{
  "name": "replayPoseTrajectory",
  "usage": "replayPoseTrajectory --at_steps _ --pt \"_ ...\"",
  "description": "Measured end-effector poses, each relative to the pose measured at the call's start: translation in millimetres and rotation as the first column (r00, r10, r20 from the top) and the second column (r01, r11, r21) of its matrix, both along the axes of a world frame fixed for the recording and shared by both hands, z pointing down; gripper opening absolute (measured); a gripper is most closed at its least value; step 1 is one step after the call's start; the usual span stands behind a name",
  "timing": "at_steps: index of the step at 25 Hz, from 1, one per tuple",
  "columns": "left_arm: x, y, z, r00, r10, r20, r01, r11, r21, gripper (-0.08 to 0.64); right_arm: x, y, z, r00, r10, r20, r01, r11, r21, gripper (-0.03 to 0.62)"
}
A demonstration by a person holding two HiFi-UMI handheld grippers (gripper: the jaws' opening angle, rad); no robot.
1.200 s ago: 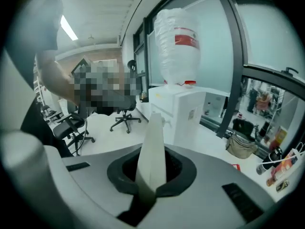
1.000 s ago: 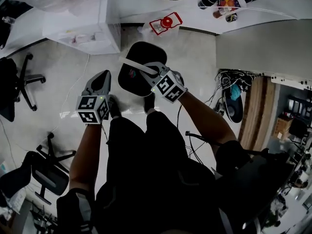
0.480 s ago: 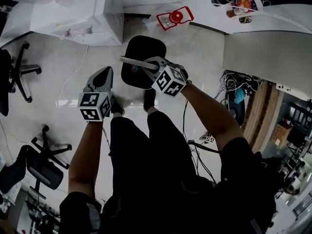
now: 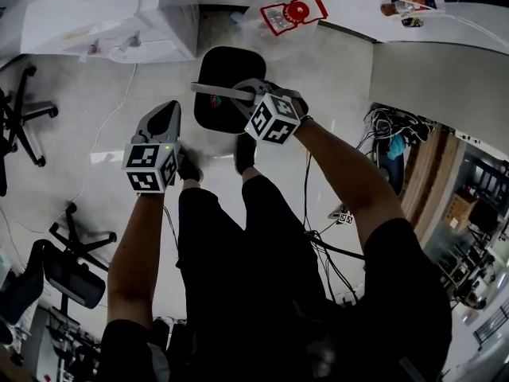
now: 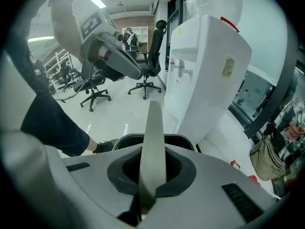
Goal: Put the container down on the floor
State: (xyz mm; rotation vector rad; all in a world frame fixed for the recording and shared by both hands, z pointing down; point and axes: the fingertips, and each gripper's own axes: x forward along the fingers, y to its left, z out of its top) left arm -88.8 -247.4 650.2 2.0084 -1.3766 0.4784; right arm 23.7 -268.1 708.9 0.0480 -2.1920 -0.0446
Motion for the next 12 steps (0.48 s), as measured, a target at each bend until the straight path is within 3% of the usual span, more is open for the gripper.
replayPoseTrajectory --at_steps 12 --pt "12 -28 55 0.999 0.013 -0.033 -0.014 1.0 -0.024 0.008 -2 -13 84 0.988 -0.112 -0.103 0.115 0.993 0.028 0.015"
